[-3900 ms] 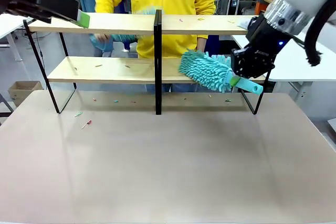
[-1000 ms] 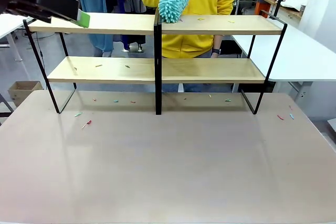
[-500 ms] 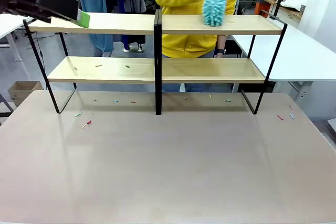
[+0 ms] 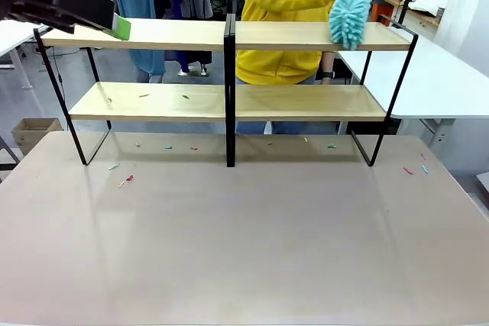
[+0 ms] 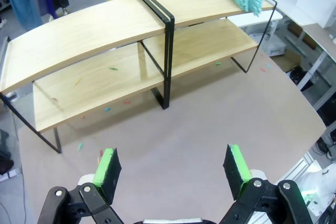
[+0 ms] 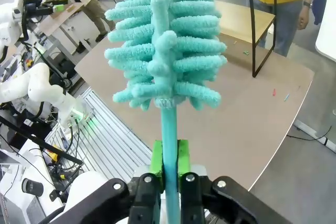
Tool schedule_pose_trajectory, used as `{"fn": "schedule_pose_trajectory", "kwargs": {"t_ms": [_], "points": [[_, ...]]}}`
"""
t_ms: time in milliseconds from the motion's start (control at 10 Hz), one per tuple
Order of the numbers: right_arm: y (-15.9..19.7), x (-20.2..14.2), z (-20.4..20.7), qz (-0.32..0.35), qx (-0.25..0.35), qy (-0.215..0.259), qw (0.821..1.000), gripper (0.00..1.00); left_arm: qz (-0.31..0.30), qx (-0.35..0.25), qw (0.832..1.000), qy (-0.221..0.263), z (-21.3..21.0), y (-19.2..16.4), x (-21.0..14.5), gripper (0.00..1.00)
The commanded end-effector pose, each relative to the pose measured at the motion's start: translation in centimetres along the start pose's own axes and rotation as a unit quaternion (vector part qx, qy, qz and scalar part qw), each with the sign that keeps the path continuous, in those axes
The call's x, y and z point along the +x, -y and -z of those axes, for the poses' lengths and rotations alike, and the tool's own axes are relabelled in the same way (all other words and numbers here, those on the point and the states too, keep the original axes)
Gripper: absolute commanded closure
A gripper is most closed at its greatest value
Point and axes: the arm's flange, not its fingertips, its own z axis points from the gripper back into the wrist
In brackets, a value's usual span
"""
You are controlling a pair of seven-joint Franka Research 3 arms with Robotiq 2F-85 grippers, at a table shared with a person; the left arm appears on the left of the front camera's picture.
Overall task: Clean the shelves.
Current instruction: Clean another randomly selected level of the Shelf with the Duster.
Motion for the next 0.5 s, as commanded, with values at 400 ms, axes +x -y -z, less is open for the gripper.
{"fn": "schedule_pose_trajectory", "kwargs": {"t_ms": [400], "points": [[-0.8, 2.8, 2.0, -0.018, -0.024, -0.059, 0.998, 0.88, 0.000, 0.000, 1.000, 0.004, 0.0, -0.1, -0.1, 0.00]]}}
